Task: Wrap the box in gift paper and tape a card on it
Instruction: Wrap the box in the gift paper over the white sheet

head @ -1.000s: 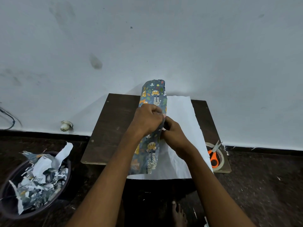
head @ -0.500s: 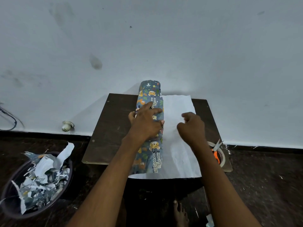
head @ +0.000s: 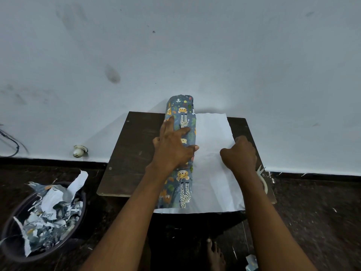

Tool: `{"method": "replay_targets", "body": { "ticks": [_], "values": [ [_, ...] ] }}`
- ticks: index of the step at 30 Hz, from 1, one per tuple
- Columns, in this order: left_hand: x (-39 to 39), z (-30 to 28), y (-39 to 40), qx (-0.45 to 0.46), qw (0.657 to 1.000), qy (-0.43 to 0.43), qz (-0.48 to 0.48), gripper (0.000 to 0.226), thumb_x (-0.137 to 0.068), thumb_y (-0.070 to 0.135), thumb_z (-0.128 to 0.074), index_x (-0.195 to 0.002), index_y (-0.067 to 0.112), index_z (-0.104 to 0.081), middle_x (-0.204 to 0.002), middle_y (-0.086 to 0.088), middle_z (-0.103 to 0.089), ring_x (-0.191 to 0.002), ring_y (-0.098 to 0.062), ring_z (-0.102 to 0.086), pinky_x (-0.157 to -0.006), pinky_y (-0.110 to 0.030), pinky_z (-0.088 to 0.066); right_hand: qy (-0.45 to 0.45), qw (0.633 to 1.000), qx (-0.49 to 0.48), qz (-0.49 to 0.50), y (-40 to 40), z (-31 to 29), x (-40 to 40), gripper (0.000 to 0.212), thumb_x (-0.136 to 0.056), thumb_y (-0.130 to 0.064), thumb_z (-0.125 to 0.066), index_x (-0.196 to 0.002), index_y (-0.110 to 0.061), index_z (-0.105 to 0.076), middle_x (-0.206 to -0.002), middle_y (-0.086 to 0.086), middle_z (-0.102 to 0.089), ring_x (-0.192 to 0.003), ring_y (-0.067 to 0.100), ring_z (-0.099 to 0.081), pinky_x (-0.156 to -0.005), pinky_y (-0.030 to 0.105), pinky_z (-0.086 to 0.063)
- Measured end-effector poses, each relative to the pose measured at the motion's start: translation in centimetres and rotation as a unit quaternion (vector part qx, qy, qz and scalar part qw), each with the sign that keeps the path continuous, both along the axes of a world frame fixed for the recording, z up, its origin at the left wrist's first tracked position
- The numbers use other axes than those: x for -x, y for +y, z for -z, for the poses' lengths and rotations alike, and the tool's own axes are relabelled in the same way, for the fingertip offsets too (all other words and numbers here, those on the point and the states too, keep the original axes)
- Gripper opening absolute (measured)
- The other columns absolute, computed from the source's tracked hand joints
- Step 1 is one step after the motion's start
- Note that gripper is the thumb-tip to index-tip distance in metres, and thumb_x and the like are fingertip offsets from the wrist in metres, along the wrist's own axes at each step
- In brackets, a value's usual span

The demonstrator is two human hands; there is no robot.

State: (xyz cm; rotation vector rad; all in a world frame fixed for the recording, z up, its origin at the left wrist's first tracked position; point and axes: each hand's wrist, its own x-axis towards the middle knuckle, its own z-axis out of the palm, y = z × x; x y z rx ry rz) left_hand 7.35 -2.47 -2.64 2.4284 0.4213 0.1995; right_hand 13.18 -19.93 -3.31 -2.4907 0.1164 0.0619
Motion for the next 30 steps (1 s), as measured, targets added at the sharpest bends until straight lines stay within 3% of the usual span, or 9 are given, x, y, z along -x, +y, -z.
{"method": "replay_targets", "body": {
  "ticks": [5,8,10,13,16,19,22,26,30],
  "values": [
    [-0.1,0.1,0.1,0.015,1.0,0.0,-0.001,0.06,-0.086,0.047,-0.075,-0.142,0.035,-0.056,-0.17,0.0,-0.007,-0.156,-0.017,-0.003,-0.119,-0.056,-0.019,-0.015,0.997,-0.074,0.011,-0.5,-0.4,-0.2,0.029,-0.08,-0.004,-0.063,-0.107,-0.001,-0.054,-0.098,0.01,-0.06,-0.086,0.028,-0.051,-0.07,0.031,-0.036],
    [-0.4,0.1,0.0,0.034,0.999,-0.012,-0.004,0.048,-0.094,0.039,-0.067,-0.14,0.031,-0.059,-0.17,-0.001,-0.009,-0.156,-0.016,-0.004,-0.122,-0.052,-0.018,-0.013,0.996,-0.083,0.007,-0.6,-0.4,-0.4,0.029,-0.079,-0.003,-0.062,-0.107,-0.001,-0.054,-0.098,0.01,-0.059,-0.088,0.03,-0.053,-0.066,0.032,-0.036],
    [-0.5,0.2,0.0,0.028,1.0,-0.012,0.0,0.042,-0.099,0.027,-0.059,-0.141,0.028,-0.059,-0.169,-0.003,-0.011,-0.156,-0.018,-0.005,-0.123,-0.046,-0.018,-0.03,0.999,-0.026,-0.01,-0.1,-0.1,-0.2,0.038,-0.076,-0.005,-0.066,-0.112,-0.001,-0.054,-0.111,0.017,-0.057,-0.105,0.039,-0.054,-0.079,0.037,-0.044],
    [-0.5,0.2,0.1,0.025,1.0,-0.007,0.015,0.047,-0.098,0.01,-0.052,-0.143,0.025,-0.057,-0.169,-0.005,-0.013,-0.157,-0.02,-0.006,-0.124,-0.044,-0.018,-0.105,0.992,0.06,-0.035,0.8,0.1,0.4,0.058,-0.071,-0.004,-0.071,-0.127,-0.001,-0.054,-0.13,0.02,-0.049,-0.121,0.041,-0.045,-0.1,0.043,-0.036],
    [-0.5,0.2,0.4,0.02,0.999,0.005,0.027,0.051,-0.098,0.007,-0.05,-0.145,0.025,-0.054,-0.169,-0.004,-0.016,-0.157,-0.02,-0.007,-0.125,-0.047,-0.017,-0.115,0.987,-0.054,-0.1,2.2,0.5,0.8,0.057,-0.081,0.003,-0.069,-0.136,-0.002,-0.055,-0.131,0.017,-0.055,-0.12,0.033,-0.053,-0.096,0.03,-0.037],
    [-0.4,-0.1,0.4,0.023,0.999,0.009,0.03,0.054,-0.098,0.006,-0.049,-0.148,0.026,-0.05,-0.168,-0.003,-0.018,-0.157,-0.019,-0.006,-0.125,-0.045,-0.015,0.015,0.963,-0.246,-0.109,3.8,1.1,1.3,0.04,-0.095,-0.001,-0.06,-0.135,-0.005,-0.059,-0.118,0.01,-0.069,-0.104,0.025,-0.066,-0.093,0.034,-0.053],
    [-0.2,-0.3,0.3,0.068,0.997,-0.014,0.026,0.056,-0.097,-0.001,-0.045,-0.148,0.021,-0.05,-0.168,-0.005,-0.021,-0.156,-0.021,-0.011,-0.126,-0.042,-0.016,0.111,0.91,-0.386,-0.1,5.0,1.7,1.7,0.034,-0.097,0.006,-0.047,-0.119,-0.008,-0.07,-0.107,0.007,-0.077,-0.091,0.022,-0.074,-0.076,0.031,-0.061],
    [0.0,-0.1,0.9,0.135,0.989,-0.058,-0.019,0.052,-0.099,-0.003,-0.04,-0.146,0.012,-0.053,-0.166,-0.007,-0.026,-0.153,-0.023,-0.022,-0.124,-0.042,-0.024,0.152,0.875,-0.448,-0.103,4.9,1.9,1.9,0.042,-0.1,0.01,-0.039,-0.109,-0.013,-0.074,-0.103,0.007,-0.079,-0.093,0.026,-0.075,-0.075,0.029,-0.062],
    [-0.2,-0.2,1.4,0.209,0.971,-0.086,-0.081,0.044,-0.102,0.009,-0.048,-0.145,0.014,-0.055,-0.165,-0.005,-0.029,-0.151,-0.022,-0.029,-0.122,-0.044,-0.029,0.144,0.869,-0.439,-0.179,4.7,2.4,1.8,0.046,-0.092,0.01,-0.055,-0.131,-0.011,-0.067,-0.125,0.006,-0.073,-0.118,0.025,-0.068,-0.095,0.036,-0.059]
  ]
}}
